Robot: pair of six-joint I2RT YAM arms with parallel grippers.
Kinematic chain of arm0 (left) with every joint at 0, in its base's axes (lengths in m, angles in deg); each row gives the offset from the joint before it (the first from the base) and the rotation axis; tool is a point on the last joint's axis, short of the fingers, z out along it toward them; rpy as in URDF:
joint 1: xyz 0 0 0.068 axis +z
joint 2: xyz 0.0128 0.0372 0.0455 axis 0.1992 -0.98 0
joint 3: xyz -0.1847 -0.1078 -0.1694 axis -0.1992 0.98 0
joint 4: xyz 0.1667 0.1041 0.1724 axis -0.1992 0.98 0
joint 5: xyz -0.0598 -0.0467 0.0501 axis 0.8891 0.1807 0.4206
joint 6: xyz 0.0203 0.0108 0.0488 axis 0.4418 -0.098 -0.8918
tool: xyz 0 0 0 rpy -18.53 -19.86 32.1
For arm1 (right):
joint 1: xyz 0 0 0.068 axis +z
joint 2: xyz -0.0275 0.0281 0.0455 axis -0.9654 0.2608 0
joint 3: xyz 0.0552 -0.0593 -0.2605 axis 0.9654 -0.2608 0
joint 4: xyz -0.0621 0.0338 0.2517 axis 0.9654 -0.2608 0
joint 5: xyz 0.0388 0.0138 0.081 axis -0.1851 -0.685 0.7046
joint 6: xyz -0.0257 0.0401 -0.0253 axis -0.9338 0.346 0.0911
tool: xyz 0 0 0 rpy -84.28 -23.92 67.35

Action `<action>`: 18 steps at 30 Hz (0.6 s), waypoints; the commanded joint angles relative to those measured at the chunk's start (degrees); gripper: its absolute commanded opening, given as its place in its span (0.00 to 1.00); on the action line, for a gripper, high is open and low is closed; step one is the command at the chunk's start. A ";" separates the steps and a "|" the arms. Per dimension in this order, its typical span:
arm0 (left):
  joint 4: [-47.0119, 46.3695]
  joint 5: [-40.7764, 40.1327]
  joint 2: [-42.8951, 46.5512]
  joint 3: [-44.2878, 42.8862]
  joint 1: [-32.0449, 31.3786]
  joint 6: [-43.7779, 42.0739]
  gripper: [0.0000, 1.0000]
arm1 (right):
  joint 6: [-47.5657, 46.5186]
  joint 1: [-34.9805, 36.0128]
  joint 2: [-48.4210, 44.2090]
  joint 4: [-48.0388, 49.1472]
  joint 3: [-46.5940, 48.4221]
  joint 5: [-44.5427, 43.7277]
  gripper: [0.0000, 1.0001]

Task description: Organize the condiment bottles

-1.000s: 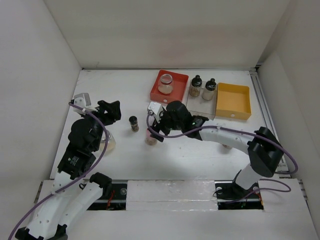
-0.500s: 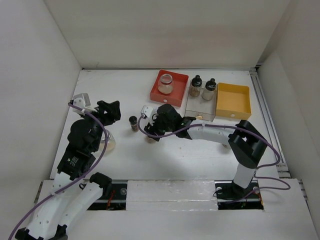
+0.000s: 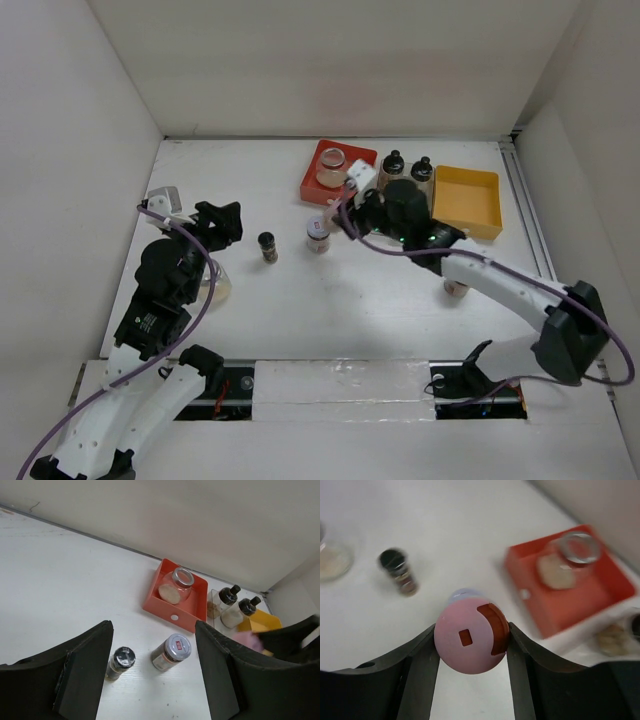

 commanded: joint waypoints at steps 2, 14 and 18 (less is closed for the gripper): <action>-2.72 1.63 0.43 -0.13 0.01 -0.63 0.62 | 3.64 -8.90 -5.38 4.13 -2.30 -10.66 0.44; -2.72 2.16 -0.10 -0.13 0.01 -0.63 0.62 | 8.57 -21.57 7.70 4.92 2.00 -15.59 0.44; -2.72 2.16 -0.10 -0.13 0.01 -0.63 0.62 | 9.19 -21.58 10.61 4.13 2.00 -14.19 0.44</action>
